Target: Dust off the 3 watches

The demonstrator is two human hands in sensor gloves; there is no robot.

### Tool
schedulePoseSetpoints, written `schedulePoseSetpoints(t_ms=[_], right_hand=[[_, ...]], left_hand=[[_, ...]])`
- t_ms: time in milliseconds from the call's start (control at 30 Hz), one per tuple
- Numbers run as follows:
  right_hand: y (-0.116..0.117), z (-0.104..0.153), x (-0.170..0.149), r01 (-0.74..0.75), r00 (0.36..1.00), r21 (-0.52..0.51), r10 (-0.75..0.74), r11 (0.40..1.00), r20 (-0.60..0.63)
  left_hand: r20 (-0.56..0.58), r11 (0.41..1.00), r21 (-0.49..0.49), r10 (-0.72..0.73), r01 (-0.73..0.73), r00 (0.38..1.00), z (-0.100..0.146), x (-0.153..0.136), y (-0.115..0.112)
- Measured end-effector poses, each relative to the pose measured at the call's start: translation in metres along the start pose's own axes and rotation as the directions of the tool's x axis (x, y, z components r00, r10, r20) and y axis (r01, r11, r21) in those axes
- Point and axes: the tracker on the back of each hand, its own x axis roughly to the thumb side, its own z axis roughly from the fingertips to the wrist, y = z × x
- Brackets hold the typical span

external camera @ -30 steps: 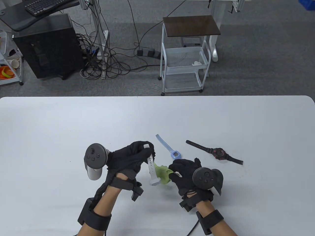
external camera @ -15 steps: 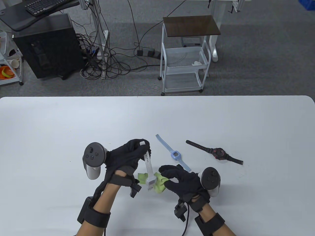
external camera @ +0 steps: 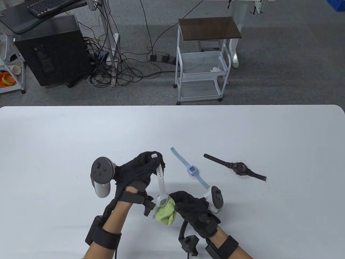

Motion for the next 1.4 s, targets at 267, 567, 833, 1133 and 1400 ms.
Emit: schedulePoseSetpoints(t_ms=[267,567,833,1133,1400], right_hand=[[0.008,0.001,0.000,-0.068,0.998,0.002,0.068,0.998,-0.016],[0.016,0.002,0.003,-0.108,0.993,0.012,0.108,0.994,0.052],[0.010,0.002,0.009,-0.147,0.978,-0.106,0.161,0.983,0.133],[0.004,0.001,0.010,-0.233,0.965,-0.084,0.241,0.969,0.107],[-0.003,0.000,0.014,-0.319,0.939,-0.162,0.335,0.934,0.082]], left_hand=[[0.019,1.000,0.005,-0.016,0.016,1.000,0.002,0.002,-0.007],[0.025,1.000,0.002,-0.020,0.020,0.999,0.003,0.003,-0.011],[0.030,1.000,0.008,0.009,-0.009,1.000,0.004,0.007,-0.008],[0.037,1.000,0.004,-0.028,0.028,0.999,0.004,0.010,-0.009],[0.037,0.999,-0.002,-0.032,0.032,0.999,0.004,0.009,-0.009]])
